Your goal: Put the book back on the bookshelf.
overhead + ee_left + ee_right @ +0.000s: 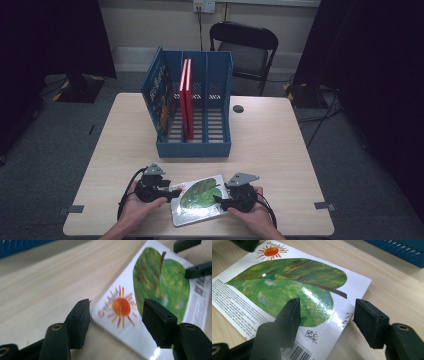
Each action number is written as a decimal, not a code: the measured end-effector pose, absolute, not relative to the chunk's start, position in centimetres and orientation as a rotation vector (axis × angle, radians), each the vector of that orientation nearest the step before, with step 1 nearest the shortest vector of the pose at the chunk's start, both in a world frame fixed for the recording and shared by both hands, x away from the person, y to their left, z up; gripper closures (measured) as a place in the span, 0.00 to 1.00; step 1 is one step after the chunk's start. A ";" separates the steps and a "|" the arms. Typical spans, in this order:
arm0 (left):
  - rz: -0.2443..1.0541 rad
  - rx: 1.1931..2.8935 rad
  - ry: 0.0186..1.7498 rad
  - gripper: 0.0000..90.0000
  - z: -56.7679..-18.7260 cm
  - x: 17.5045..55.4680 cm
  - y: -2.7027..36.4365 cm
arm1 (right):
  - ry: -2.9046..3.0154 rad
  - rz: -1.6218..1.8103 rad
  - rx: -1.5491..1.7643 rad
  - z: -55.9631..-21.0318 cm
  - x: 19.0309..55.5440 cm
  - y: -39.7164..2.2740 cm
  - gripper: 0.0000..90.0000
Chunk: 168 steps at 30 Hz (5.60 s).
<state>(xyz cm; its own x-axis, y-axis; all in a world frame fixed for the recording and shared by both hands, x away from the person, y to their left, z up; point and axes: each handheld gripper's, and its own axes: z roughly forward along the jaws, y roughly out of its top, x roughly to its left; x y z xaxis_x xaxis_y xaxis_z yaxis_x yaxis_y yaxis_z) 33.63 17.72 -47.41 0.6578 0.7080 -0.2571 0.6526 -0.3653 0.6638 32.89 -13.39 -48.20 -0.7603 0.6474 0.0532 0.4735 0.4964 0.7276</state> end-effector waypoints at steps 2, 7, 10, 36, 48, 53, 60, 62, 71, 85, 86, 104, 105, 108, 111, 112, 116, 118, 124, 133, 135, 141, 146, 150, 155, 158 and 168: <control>0.054 2.103 1.049 0.48 -47.4 33.2 18.1 | 2.512 1.119 0.958 -48.2 32.8 -13.4 0.43; -0.016 2.156 1.041 0.45 -47.9 33.0 17.8 | 2.514 1.114 0.954 -48.2 32.7 -13.5 0.43; -0.033 2.128 1.050 0.44 -48.1 33.3 17.9 | 2.521 1.105 0.950 -48.1 32.7 -13.5 0.42; 0.140 2.171 0.992 0.44 -48.3 36.0 15.1 | 2.548 1.070 0.987 -48.0 31.9 -14.4 0.30; 0.106 2.098 1.040 0.30 -48.7 36.4 14.6 | 2.531 1.092 0.988 -48.2 31.7 -14.5 0.30; 0.000 2.015 1.079 0.34 -48.8 37.0 15.6 | 2.540 1.101 1.000 -48.2 31.8 -14.6 0.30; -0.025 1.994 1.091 0.35 -48.9 37.1 15.8 | 2.561 1.091 1.019 -48.2 31.6 -14.5 0.25; -0.030 1.987 1.095 0.33 -48.9 37.1 15.8 | 2.566 1.088 1.018 -48.2 31.7 -14.5 0.24; -0.052 1.961 1.091 0.36 -48.8 37.3 16.1 | 2.608 1.112 0.981 -48.2 30.8 -14.5 0.16; -0.077 1.964 1.049 0.37 -48.6 37.2 15.9 | 2.620 1.061 0.940 -48.0 29.6 -14.7 0.15; -0.080 1.968 1.048 0.37 -48.7 37.2 15.9 | 2.625 1.054 0.941 -48.0 29.5 -14.8 0.15; -0.102 1.895 1.046 0.37 -47.7 37.1 16.3 | 2.607 0.958 0.900 -49.1 28.3 -14.4 0.09; -0.102 1.888 1.049 0.37 -47.7 37.0 16.3 | 2.602 0.954 0.899 -49.1 28.3 -14.4 0.09; -0.112 1.893 1.038 0.37 -47.6 36.8 16.5 | 2.596 0.957 0.905 -49.2 28.3 -14.3 0.09; -0.119 1.894 1.024 0.38 -47.4 36.4 16.6 | 2.597 0.971 0.923 -49.1 28.5 -14.4 0.09; -0.132 1.887 1.021 0.38 -47.3 36.3 16.7 | 2.597 0.981 0.935 -49.1 28.6 -14.4 0.09; -0.224 1.851 0.984 0.44 -47.4 36.3 17.0 | 2.597 0.985 0.937 -49.1 28.6 -14.5 0.09; -0.228 1.865 0.971 0.45 -47.5 36.0 16.6 | 2.592 0.984 0.940 -49.1 28.5 -14.4 0.09; -0.167 1.903 1.005 0.38 -47.4 36.0 16.3 | 2.590 0.987 0.936 -49.1 28.5 -14.4 0.09; -0.133 1.930 1.108 0.33 -48.7 37.3 16.8 | 2.591 0.985 0.933 -49.1 28.5 -14.4 0.09; -0.148 1.930 1.097 0.33 -48.8 37.3 16.6 | 2.592 0.982 0.931 -49.1 28.5 -14.4 0.09; -0.153 1.936 1.062 0.32 -48.4 36.9 16.1 | 2.584 0.990 0.943 -49.1 28.4 -14.4 0.11; -0.230 1.910 1.002 0.39 -48.3 36.5 15.6 | 2.583 1.010 0.958 -49.0 28.4 -14.5 0.11; -0.268 1.931 0.960 0.42 -48.3 36.1 14.6 | 2.579 1.007 0.960 -49.0 28.5 -14.5 0.12; -0.285 1.938 0.938 0.52 -48.5 36.0 13.9 | 2.581 1.007 0.958 -49.0 28.5 -14.5 0.12; -0.317 1.917 0.930 0.58 -48.6 36.2 14.2 | 2.584 1.006 0.953 -49.0 28.6 -14.5 0.11; -0.355 1.908 0.877 0.73 -48.4 36.3 14.4 | 2.600 1.001 0.934 -49.0 29.1 -14.2 0.09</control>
<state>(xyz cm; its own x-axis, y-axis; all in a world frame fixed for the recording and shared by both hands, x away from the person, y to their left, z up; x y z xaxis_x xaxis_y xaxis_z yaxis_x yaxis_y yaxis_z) 36.31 14.40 -48.42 0.6979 0.4231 -0.5778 0.7060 -0.2710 0.6543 29.15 -14.20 -49.02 -0.7795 0.6254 0.0357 0.4880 0.5706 0.6606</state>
